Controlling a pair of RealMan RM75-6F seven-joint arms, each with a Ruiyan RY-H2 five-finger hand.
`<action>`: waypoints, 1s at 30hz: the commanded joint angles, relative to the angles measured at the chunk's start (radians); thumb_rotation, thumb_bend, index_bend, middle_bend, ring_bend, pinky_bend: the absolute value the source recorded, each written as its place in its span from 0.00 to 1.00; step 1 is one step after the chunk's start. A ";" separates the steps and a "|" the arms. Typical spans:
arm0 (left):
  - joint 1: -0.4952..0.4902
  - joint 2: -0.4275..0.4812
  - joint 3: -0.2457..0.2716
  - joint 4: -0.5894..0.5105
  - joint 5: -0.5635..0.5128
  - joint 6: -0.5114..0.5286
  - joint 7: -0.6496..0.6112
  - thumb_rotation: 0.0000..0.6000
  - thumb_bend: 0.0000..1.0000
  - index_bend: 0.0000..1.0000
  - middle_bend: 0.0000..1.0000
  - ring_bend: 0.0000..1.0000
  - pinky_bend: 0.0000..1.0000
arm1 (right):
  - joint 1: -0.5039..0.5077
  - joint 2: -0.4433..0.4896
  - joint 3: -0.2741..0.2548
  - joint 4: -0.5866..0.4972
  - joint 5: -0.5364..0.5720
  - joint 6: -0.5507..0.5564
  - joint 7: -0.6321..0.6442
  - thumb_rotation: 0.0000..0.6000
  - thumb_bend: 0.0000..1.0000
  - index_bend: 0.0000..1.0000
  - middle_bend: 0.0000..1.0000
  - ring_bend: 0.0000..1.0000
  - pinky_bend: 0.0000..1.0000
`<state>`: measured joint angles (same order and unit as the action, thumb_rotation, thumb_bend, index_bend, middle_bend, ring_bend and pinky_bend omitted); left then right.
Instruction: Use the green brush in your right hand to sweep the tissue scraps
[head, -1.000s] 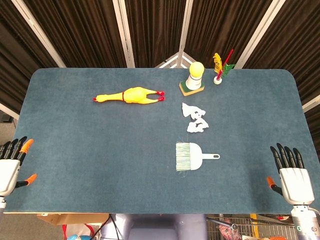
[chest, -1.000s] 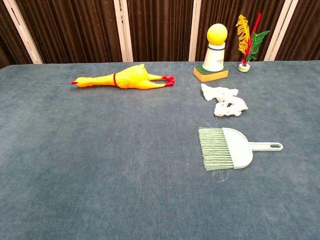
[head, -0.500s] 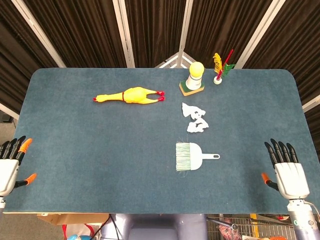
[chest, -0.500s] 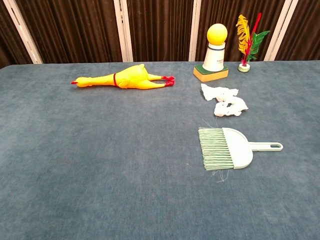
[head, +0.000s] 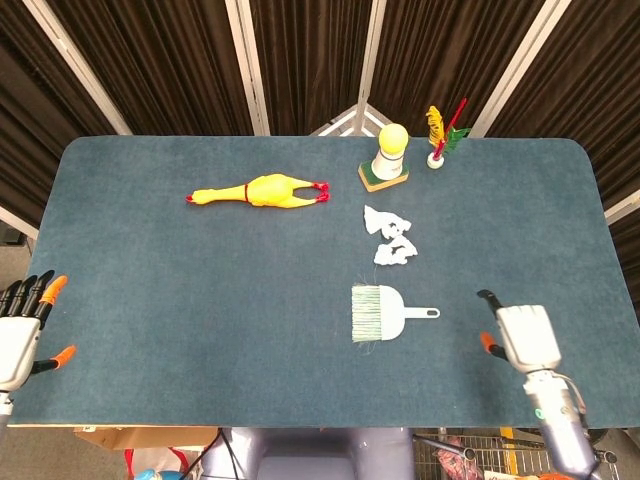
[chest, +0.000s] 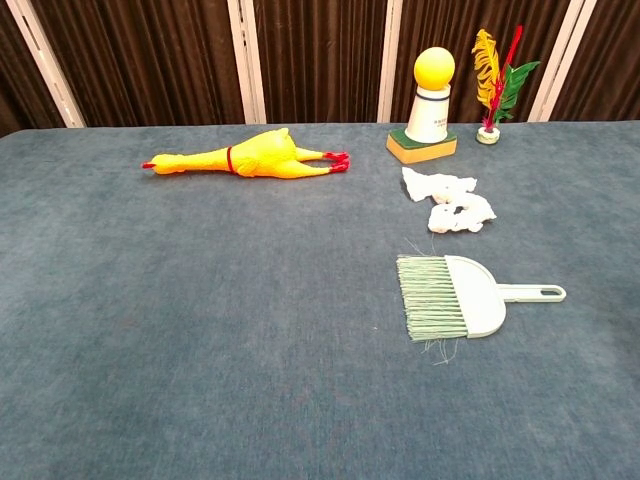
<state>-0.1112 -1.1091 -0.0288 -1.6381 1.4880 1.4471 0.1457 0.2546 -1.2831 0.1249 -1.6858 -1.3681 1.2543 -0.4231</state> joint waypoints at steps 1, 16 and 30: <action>0.000 0.000 0.000 0.000 0.001 0.001 -0.003 1.00 0.00 0.00 0.00 0.00 0.02 | 0.060 -0.059 0.038 0.010 0.073 -0.064 -0.062 1.00 0.28 0.41 0.97 0.97 0.82; -0.007 0.007 0.001 0.001 -0.002 -0.015 -0.025 1.00 0.00 0.00 0.00 0.00 0.02 | 0.154 -0.240 0.050 0.097 0.255 -0.126 -0.193 1.00 0.28 0.46 0.97 0.97 0.82; -0.009 0.008 0.002 0.000 -0.004 -0.018 -0.028 1.00 0.00 0.00 0.00 0.00 0.02 | 0.202 -0.347 0.061 0.189 0.318 -0.132 -0.192 1.00 0.28 0.47 0.97 0.97 0.82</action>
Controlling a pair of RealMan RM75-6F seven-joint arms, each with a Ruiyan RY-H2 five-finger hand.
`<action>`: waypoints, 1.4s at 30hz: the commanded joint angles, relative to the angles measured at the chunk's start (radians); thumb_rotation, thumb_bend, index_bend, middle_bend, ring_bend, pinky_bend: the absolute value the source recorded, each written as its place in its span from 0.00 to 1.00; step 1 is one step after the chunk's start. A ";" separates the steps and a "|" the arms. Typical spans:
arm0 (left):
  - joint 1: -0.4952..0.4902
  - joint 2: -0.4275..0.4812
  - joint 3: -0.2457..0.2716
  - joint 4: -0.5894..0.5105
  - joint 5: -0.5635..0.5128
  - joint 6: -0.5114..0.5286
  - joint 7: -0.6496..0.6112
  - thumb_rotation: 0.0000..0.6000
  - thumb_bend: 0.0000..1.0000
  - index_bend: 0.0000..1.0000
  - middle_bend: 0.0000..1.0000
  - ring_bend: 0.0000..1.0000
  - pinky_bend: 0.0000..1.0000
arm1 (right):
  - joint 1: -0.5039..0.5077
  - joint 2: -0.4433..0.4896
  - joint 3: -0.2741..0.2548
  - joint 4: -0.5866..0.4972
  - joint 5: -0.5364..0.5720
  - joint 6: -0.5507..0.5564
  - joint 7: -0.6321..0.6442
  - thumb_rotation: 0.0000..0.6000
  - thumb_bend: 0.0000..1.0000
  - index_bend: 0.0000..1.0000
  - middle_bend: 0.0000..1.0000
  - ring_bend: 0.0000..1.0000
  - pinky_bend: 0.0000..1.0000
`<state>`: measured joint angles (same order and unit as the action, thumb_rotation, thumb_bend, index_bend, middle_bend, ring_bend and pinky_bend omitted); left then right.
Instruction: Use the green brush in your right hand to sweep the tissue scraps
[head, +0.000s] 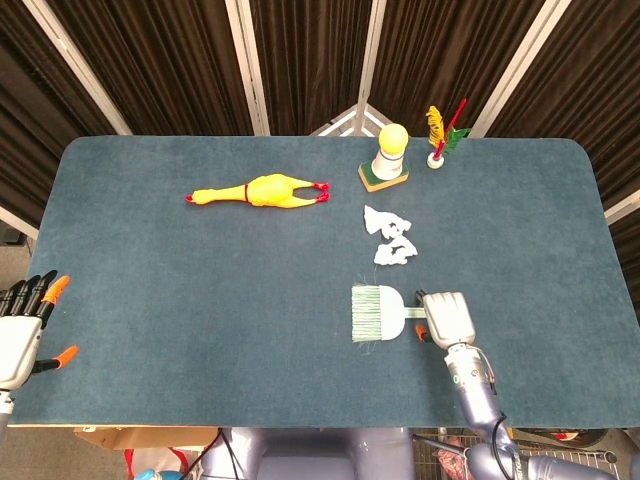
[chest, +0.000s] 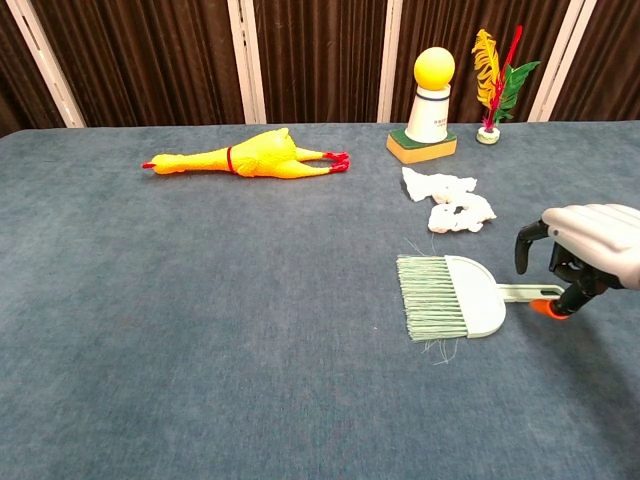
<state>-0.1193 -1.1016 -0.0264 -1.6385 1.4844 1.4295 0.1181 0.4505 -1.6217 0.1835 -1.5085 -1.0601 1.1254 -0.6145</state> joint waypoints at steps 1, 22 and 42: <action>-0.001 0.001 0.000 0.000 -0.001 -0.001 -0.001 1.00 0.00 0.00 0.00 0.00 0.02 | 0.008 -0.012 0.004 0.017 0.014 -0.004 -0.001 1.00 0.28 0.47 0.97 0.97 0.82; -0.003 0.002 0.004 -0.005 0.004 -0.005 0.000 1.00 0.00 0.00 0.00 0.00 0.02 | 0.037 -0.047 -0.006 0.104 0.099 -0.030 -0.004 1.00 0.31 0.47 0.97 0.97 0.82; -0.006 0.002 0.003 -0.010 -0.005 -0.012 0.002 1.00 0.00 0.00 0.00 0.00 0.02 | 0.059 0.014 0.020 0.022 0.061 0.016 0.005 1.00 0.56 0.75 0.97 0.97 0.82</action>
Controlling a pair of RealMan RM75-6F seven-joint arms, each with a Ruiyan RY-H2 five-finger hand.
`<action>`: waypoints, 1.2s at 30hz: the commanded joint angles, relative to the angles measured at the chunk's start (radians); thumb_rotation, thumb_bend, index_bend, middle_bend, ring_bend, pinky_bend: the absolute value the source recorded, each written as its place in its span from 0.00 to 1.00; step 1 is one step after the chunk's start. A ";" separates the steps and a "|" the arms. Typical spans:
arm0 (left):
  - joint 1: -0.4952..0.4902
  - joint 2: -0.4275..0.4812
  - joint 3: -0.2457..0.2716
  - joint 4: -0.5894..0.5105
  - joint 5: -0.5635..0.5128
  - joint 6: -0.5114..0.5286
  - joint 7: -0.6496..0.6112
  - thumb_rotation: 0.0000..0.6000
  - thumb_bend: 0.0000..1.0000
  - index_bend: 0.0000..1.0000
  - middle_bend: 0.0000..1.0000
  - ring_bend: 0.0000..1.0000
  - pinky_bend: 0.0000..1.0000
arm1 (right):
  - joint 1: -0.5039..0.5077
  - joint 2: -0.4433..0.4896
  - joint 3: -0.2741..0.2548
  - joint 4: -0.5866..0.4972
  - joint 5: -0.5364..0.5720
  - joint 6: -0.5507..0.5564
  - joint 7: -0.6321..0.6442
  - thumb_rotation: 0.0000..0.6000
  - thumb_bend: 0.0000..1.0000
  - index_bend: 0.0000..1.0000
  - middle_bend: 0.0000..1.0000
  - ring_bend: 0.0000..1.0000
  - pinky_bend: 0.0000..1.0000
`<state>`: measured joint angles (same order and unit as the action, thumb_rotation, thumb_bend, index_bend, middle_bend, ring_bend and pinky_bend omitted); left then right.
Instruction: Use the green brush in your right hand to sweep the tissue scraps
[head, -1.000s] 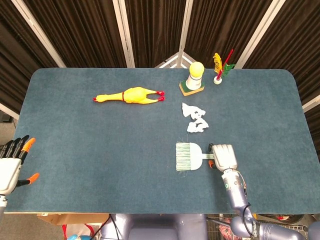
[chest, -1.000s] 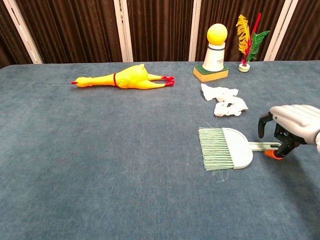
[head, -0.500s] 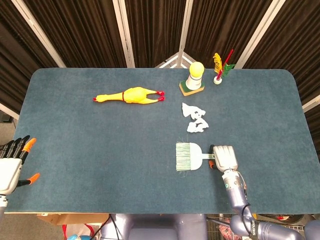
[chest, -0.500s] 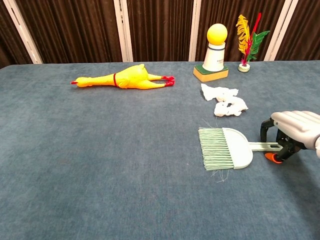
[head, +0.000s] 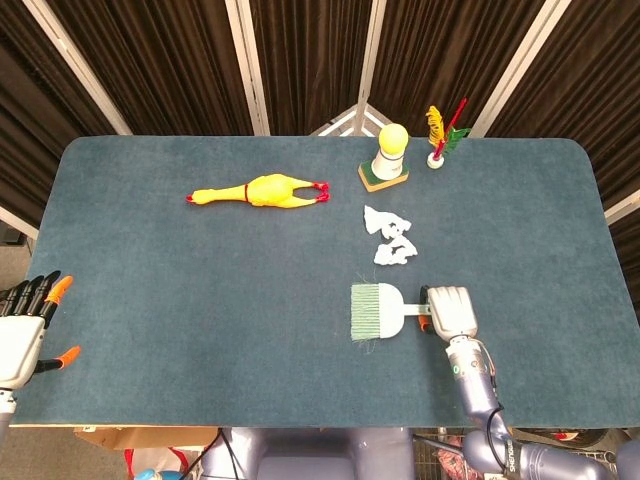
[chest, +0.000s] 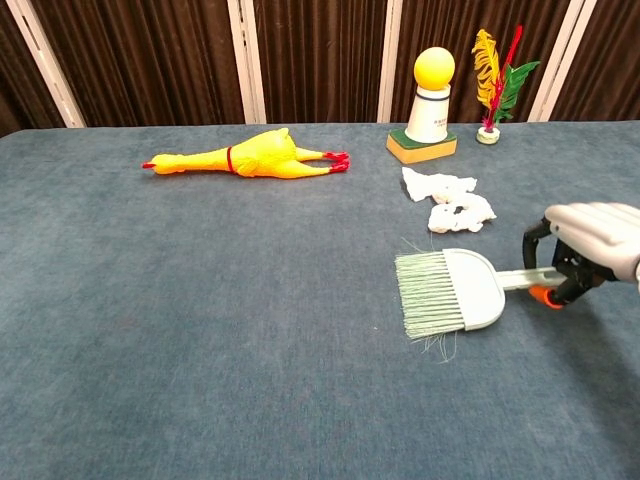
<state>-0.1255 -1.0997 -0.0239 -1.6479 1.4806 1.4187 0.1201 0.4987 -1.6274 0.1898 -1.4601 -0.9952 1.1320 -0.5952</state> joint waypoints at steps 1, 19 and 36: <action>0.000 0.000 0.000 -0.002 -0.003 -0.002 0.000 1.00 0.00 0.00 0.00 0.00 0.02 | 0.015 0.027 0.019 -0.038 -0.004 0.011 -0.021 1.00 0.56 0.75 0.97 0.97 0.82; -0.011 0.017 -0.001 -0.015 -0.025 -0.037 -0.035 1.00 0.00 0.00 0.00 0.00 0.02 | 0.187 -0.012 0.133 -0.024 0.111 -0.026 -0.195 1.00 0.57 0.76 0.97 0.97 0.82; -0.021 0.031 -0.005 -0.028 -0.062 -0.075 -0.059 1.00 0.00 0.00 0.00 0.00 0.02 | 0.355 -0.149 0.186 0.378 0.175 -0.113 -0.217 1.00 0.57 0.76 0.97 0.97 0.82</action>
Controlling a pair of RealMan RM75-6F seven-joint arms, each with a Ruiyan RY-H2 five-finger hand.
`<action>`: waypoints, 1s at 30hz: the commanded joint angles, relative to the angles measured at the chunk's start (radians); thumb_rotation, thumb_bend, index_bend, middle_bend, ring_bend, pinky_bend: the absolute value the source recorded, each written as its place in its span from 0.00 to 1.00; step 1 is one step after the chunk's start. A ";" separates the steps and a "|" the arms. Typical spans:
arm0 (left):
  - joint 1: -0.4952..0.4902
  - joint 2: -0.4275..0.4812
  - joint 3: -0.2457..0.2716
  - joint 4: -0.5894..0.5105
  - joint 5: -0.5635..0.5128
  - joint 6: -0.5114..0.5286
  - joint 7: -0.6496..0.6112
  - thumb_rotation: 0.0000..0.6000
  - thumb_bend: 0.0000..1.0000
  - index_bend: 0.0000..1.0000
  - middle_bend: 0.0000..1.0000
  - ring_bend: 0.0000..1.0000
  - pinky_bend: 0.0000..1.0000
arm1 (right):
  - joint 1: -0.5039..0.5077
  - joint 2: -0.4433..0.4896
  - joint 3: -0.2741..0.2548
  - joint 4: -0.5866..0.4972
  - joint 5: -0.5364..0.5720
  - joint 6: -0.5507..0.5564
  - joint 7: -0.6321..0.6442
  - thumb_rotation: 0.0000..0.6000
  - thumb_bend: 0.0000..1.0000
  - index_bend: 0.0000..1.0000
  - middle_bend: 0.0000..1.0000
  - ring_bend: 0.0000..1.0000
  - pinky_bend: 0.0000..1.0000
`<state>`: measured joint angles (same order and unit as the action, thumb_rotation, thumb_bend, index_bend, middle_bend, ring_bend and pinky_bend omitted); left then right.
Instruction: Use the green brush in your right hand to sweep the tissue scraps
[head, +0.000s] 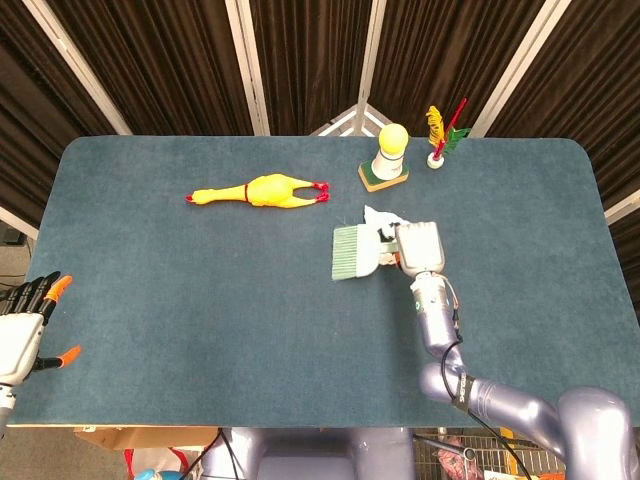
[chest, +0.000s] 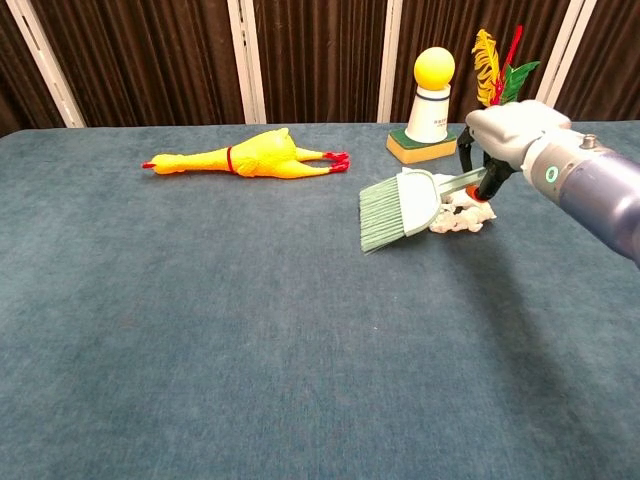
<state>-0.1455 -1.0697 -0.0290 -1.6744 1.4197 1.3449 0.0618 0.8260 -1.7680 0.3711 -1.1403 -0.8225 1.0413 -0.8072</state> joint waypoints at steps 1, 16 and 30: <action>-0.001 0.002 0.000 -0.003 -0.002 -0.002 0.000 1.00 0.00 0.00 0.00 0.00 0.02 | 0.032 -0.005 0.007 0.071 0.004 -0.026 -0.006 1.00 0.57 0.76 0.97 0.97 0.82; 0.003 0.010 0.006 -0.016 0.004 0.002 -0.006 1.00 0.00 0.00 0.00 0.00 0.02 | -0.028 0.186 -0.040 0.070 0.044 0.017 -0.145 1.00 0.58 0.76 0.97 0.97 0.82; -0.002 0.003 0.009 -0.020 0.023 0.007 0.000 1.00 0.00 0.00 0.00 0.00 0.02 | -0.086 0.403 -0.031 -0.228 0.030 0.136 -0.183 1.00 0.58 0.76 0.97 0.97 0.82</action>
<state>-0.1468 -1.0668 -0.0203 -1.6942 1.4426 1.3519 0.0614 0.7423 -1.4021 0.3291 -1.2923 -0.7765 1.1487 -0.9913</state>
